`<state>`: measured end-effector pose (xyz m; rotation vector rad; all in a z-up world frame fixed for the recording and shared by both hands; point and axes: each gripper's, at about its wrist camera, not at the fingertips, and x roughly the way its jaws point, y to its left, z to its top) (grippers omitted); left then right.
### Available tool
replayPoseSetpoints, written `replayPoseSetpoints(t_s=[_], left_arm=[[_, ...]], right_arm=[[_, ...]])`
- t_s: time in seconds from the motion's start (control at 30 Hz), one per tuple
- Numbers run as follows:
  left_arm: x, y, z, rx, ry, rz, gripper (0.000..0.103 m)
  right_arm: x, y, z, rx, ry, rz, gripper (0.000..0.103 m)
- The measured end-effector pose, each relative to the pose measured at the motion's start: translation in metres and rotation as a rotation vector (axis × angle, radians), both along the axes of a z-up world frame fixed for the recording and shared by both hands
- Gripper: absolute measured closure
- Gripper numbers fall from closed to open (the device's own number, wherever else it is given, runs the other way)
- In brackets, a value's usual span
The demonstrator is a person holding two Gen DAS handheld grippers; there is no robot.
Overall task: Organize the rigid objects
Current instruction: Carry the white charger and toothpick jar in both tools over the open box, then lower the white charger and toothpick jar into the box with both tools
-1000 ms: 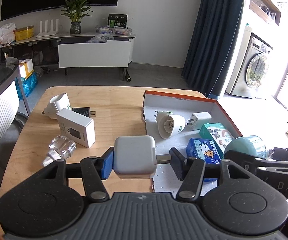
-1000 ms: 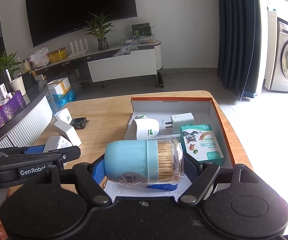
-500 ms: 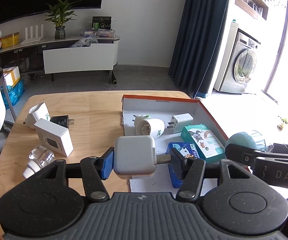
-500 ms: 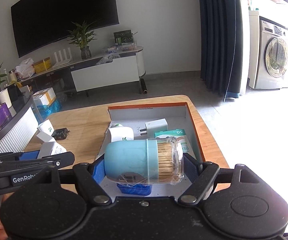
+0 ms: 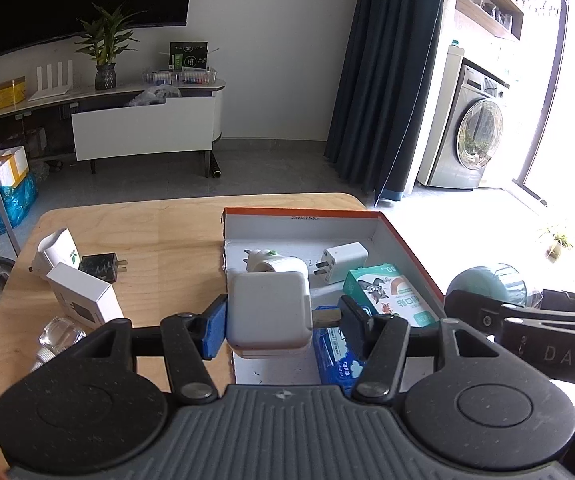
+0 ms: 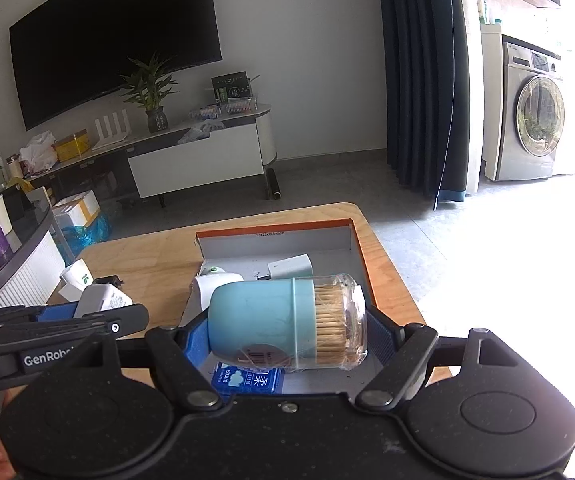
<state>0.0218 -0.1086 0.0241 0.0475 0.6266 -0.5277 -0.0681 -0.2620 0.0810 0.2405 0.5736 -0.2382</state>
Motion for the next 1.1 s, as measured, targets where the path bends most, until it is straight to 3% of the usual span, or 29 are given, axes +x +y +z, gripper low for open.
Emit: replayPoseSetpoints(t_s=[1.1], left_arm=[[0.008, -0.023, 0.01, 0.002, -0.02, -0.033, 0.044]], right_arm=[[0.01, -0.014, 0.01, -0.007, -0.03, -0.011, 0.012]])
